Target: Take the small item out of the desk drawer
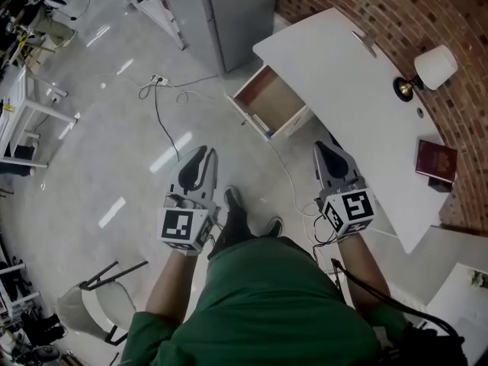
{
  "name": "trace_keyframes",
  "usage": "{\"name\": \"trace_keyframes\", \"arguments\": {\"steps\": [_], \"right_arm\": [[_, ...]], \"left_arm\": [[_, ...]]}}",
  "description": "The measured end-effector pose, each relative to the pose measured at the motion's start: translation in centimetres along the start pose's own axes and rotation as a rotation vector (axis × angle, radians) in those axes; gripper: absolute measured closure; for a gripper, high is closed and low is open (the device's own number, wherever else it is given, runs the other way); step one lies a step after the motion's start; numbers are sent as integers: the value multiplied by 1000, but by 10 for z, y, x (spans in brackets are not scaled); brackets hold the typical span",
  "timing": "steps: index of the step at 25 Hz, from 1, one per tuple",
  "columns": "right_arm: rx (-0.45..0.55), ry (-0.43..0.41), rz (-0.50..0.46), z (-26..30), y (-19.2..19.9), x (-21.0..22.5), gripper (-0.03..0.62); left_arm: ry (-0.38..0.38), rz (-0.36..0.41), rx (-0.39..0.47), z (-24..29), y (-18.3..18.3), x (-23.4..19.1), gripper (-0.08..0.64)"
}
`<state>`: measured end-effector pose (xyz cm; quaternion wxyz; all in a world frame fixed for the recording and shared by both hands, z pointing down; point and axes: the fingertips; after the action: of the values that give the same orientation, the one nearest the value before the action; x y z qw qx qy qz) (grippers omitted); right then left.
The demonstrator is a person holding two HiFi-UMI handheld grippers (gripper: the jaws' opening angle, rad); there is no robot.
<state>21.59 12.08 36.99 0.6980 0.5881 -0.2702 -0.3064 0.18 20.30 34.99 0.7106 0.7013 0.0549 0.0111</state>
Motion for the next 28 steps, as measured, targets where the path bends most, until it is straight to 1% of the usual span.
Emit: {"name": "trace_keyframes", "arguments": {"steps": [3,7,12,16,20,23,28], "right_arm": [[-15,34,-22,30,1,-1,589],[-59,83,-27,71,14,-1,589],[-145,114,-34,110,38,-4,589],[-184,124,-23,131,52,-6,589],[-197,114,-18,150,59,-7,589],[-212,88,-28,167,70,-5,589],[-288,34,-34,190,116,8,589]], "left_arm": [[29,-3,-18,23,8,-29,505],[72,-8,-48,49,22,-65,505],[120,-31,-89,73,41,-94,505],[135,-44,-112,88,54,-113,505],[131,-65,-138,99,66,-128,505],[141,-62,-165,108,78,-130,505],[159,-41,-212,124,101,-122,505]]}}
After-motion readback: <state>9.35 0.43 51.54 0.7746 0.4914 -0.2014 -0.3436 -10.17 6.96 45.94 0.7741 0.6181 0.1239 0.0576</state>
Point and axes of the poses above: the fingertips, and each gripper's own axes: z forward along the fingers, x to its right, y out of its underside, and after that the axes turned 6 degrees about x, right-handed
